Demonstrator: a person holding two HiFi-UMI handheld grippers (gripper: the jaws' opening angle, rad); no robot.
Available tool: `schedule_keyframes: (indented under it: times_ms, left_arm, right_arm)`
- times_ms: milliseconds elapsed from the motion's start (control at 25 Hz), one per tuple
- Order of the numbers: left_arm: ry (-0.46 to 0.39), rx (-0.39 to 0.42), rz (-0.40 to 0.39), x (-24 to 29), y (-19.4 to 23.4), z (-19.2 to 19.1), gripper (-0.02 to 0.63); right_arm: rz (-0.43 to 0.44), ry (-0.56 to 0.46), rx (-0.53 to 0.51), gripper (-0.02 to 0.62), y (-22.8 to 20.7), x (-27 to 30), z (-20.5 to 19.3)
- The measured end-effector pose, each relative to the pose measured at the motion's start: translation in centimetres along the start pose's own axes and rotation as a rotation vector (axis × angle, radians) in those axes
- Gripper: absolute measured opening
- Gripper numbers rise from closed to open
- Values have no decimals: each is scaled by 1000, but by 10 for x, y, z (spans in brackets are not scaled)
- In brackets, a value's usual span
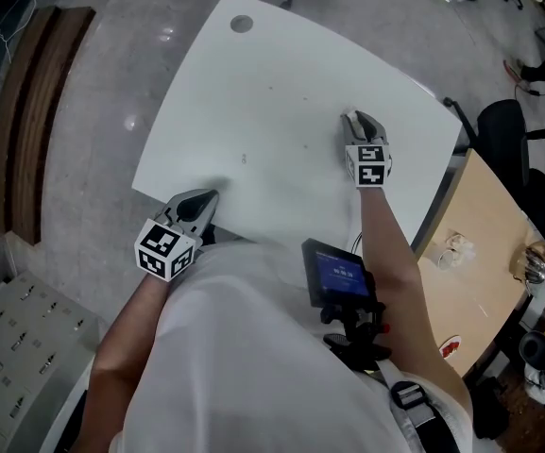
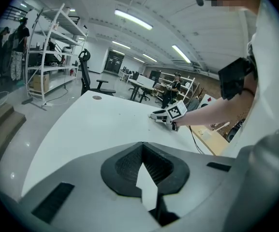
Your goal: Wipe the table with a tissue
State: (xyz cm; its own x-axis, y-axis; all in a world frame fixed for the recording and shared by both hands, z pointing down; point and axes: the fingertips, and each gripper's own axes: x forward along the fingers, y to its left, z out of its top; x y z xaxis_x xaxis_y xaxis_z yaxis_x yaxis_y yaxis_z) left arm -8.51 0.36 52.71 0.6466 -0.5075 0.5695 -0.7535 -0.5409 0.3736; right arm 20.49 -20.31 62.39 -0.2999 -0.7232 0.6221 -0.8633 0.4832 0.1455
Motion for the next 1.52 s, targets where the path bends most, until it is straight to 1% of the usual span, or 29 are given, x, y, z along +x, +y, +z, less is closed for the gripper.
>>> schedule_keyframes:
  times_ms: [200, 360, 520, 600, 640, 680, 720, 800, 840, 920, 1040, 1120, 1280, 1400, 1520]
  left_arm:
    - [3, 7, -2, 1, -3, 0, 6]
    - [4, 14, -10, 3, -7, -1, 5]
    - [7, 33, -37, 11, -18, -1, 5]
    - [10, 42, -48, 14, -24, -2, 6]
    - [11, 45, -53, 14, -27, -2, 5]
    - [14, 49, -57, 15, -30, -3, 6]
    - [16, 52, -60, 16, -32, -3, 5]
    - [23, 59, -66, 17, -34, -3, 5]
    - [26, 62, -71, 19, -35, -3, 5]
    - [35, 73, -86, 23, -39, -4, 5]
    - [45, 103, -115, 31, -51, -3, 6]
    - [43, 120, -131, 34, -57, 0, 5]
    - [38, 131, -144, 32, -56, 3, 5]
    - [36, 122, -145, 29, -45, 2, 5]
    - [30, 117, -150, 24, -33, 6, 6]
  right_arm:
    - [60, -9, -67, 112, 28, 6, 10]
    - [181, -13, -146, 112, 54, -1, 8]
    - [294, -10, -233, 112, 76, -11, 4]
    - [360, -12, -232, 112, 85, -19, 0]
    - [386, -25, -203, 112, 87, -26, -1]
    - [390, -52, -154, 112, 85, -34, -1]
    - [371, -86, -88, 112, 79, -42, 0]
    - [293, -137, 50, 112, 58, -57, -1]
    - [255, -147, 99, 112, 49, -63, -5]
    - [212, -134, 146, 114, 40, -71, -18]
    - [196, -91, 163, 114, 41, -77, -39]
    - [187, -78, 168, 114, 46, -79, -43]
    - [186, -75, 164, 114, 60, -74, -36]
    - [183, -75, 127, 114, 69, -62, -24]
    - [124, -64, 121, 114, 59, -49, -20]
